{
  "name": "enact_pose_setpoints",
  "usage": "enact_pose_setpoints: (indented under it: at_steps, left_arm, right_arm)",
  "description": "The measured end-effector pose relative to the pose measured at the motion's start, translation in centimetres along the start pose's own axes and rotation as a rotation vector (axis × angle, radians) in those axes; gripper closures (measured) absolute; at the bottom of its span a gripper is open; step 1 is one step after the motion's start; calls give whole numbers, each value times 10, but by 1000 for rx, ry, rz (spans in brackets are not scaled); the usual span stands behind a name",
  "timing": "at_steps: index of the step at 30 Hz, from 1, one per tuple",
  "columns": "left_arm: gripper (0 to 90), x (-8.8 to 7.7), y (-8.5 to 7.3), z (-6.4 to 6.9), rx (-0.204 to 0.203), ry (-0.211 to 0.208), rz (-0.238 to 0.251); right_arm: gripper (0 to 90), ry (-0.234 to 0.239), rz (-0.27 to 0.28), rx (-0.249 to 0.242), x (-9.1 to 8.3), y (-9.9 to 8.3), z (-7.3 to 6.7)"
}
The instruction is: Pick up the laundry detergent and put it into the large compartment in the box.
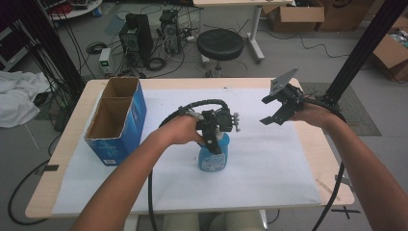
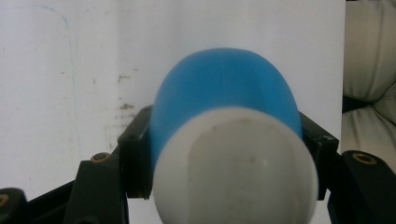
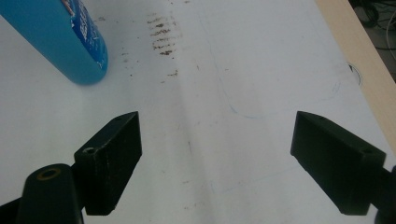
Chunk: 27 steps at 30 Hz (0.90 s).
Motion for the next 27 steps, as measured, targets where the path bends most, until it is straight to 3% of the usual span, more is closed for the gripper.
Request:
enact_pose_setpoints:
  at_steps: [5,8,11,14,15,16,18,20,22,23,24,27]
  left_arm:
    - [376,-9,-3,2,-33,8,25]
    - [377,-28,-7,6,-86,31,61]
    - [376,-39,-9,8,-106,45,77]
    - [376,-55,-11,10,-168,66,98]
    - [376,-65,-13,9,-231,80,113]
    - [376,-65,-13,9,-231,80,113]
    - [376,-80,-16,8,-288,102,125]
    - [376,-86,-17,8,-305,108,125]
    - [377,-103,-20,7,-372,126,142]
    - [377,-103,-20,7,-372,126,142]
    - [377,-118,-23,6,-420,133,166]
    - [377,-129,-26,5,-457,142,182]
  right_arm:
    - [164,0,-4,1,0,-1,0]
    - [164,2,-6,2,-1,-2,0]
    - [163,1,-9,6,-1,-2,-1]
    - [164,1,-7,2,-1,-1,-1]
    - [164,1,-6,-2,-1,0,-2]
    - [164,1,-6,-2,-1,0,-2]
    - [165,2,-10,-1,-1,0,-3]
    - [165,3,-10,-4,-1,0,-3]
    - [167,3,-9,-2,-2,0,-4]
    - [167,3,-7,-2,-2,1,-4]
    - [167,3,-5,-3,-2,1,-3]
    - [167,3,-6,-5,-1,2,-4]
Point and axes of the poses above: each handheld gripper's, and its own axes: x roughly forward along the jaws, y roughly out of its top, z roughly to its right, the point moved 1 cm from there along x, roughly forward along the jaws, and after that the axes turned 11 degrees about -y, right-handed, at the moved point
